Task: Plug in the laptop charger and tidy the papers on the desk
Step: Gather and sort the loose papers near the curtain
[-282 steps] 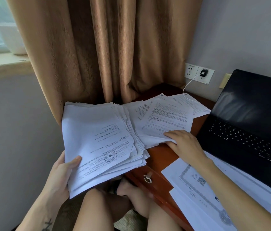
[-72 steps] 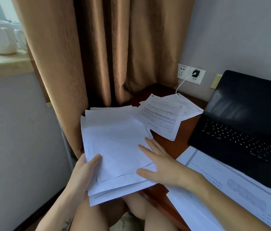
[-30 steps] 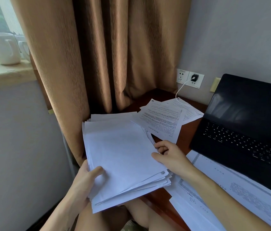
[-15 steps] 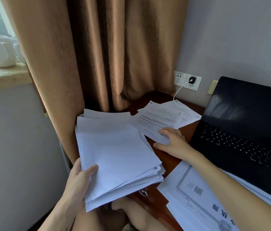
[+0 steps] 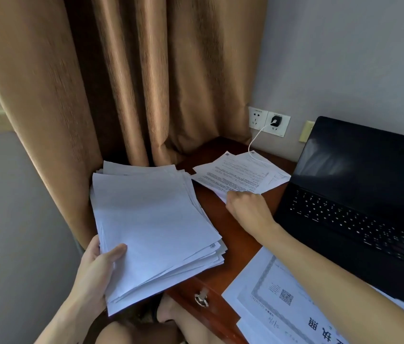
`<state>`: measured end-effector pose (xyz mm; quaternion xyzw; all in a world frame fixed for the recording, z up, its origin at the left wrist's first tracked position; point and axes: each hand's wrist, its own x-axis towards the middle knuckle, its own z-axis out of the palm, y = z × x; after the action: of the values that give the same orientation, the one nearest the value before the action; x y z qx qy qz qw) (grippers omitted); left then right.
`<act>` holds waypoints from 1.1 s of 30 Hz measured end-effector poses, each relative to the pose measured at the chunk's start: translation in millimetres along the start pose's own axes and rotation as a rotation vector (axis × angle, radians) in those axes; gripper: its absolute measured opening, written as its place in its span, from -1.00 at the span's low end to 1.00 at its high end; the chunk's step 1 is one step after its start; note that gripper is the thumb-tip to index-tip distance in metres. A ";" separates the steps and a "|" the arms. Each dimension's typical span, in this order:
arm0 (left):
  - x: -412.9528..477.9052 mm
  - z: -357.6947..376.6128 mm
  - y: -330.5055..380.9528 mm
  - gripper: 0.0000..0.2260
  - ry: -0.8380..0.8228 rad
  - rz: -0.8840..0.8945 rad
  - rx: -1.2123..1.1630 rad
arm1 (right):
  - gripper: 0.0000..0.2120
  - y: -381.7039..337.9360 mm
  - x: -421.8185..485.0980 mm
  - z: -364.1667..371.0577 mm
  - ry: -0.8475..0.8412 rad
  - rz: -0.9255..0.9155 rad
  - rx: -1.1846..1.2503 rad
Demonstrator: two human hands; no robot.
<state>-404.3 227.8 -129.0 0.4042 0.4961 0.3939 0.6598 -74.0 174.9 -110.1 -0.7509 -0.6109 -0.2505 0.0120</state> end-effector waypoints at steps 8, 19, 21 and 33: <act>8.0 -0.8 -0.6 -0.71 0.011 0.000 0.022 | -0.35 15.2 33.9 7.5 -0.094 0.071 0.121; 18.4 -6.5 -11.8 -0.68 0.007 -0.001 0.037 | -0.56 20.4 40.9 19.7 -0.426 0.101 0.282; 17.9 -7.6 -11.4 -0.69 -0.005 -0.007 0.037 | -0.60 23.3 44.8 16.1 -0.455 0.097 0.300; 17.6 -11.5 -7.4 -0.70 -0.052 -0.034 0.086 | -0.74 -3.4 44.0 6.8 -0.413 0.029 0.019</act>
<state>-411.1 243.0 -143.8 0.4339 0.5019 0.3504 0.6611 -69.1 218.1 -99.8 -0.7949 -0.5919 -0.0854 -0.1026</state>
